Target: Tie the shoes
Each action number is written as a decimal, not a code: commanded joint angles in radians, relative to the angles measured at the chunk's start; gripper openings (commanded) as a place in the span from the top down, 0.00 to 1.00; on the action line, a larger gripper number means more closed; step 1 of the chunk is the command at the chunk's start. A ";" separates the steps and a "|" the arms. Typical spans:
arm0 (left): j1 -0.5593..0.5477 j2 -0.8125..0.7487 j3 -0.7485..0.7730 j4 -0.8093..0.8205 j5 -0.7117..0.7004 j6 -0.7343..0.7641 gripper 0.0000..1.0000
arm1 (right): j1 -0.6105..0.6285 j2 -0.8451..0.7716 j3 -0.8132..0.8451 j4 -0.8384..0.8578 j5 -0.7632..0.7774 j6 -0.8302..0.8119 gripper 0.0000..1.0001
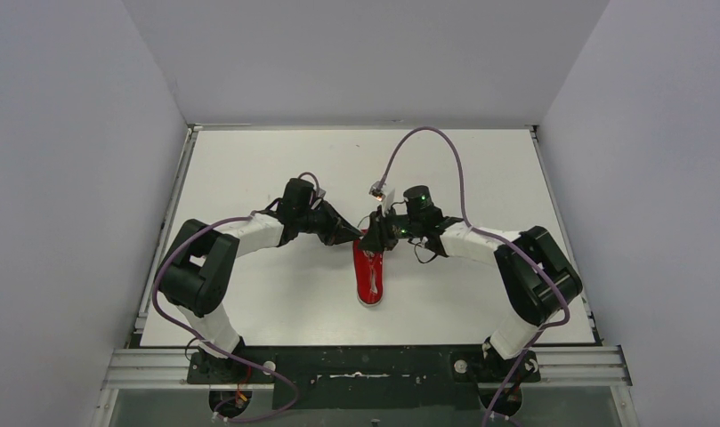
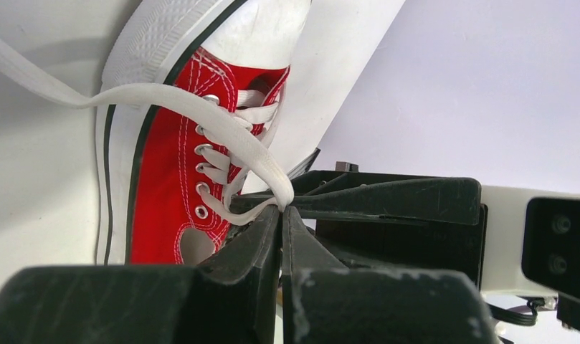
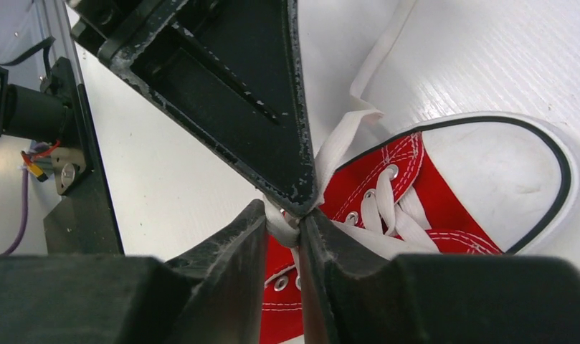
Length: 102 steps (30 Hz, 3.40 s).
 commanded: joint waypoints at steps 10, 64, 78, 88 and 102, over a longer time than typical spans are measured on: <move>0.008 0.009 0.117 -0.131 0.030 0.196 1.00 | -0.053 0.012 0.037 0.100 -0.203 0.197 1.00; -0.088 -0.034 -0.089 0.247 -0.158 0.741 0.52 | -0.196 0.158 0.055 0.222 -0.408 0.729 0.90; -0.152 -0.231 -0.198 0.312 -0.195 0.983 0.48 | -0.210 0.205 0.066 0.352 -0.399 0.868 1.00; -0.144 -0.108 -0.145 0.431 -0.163 1.148 0.68 | -0.210 0.195 0.069 0.333 -0.401 0.879 1.00; -0.143 -0.083 -0.113 0.481 -0.133 1.139 0.65 | -0.209 0.200 0.081 0.319 -0.402 0.876 1.00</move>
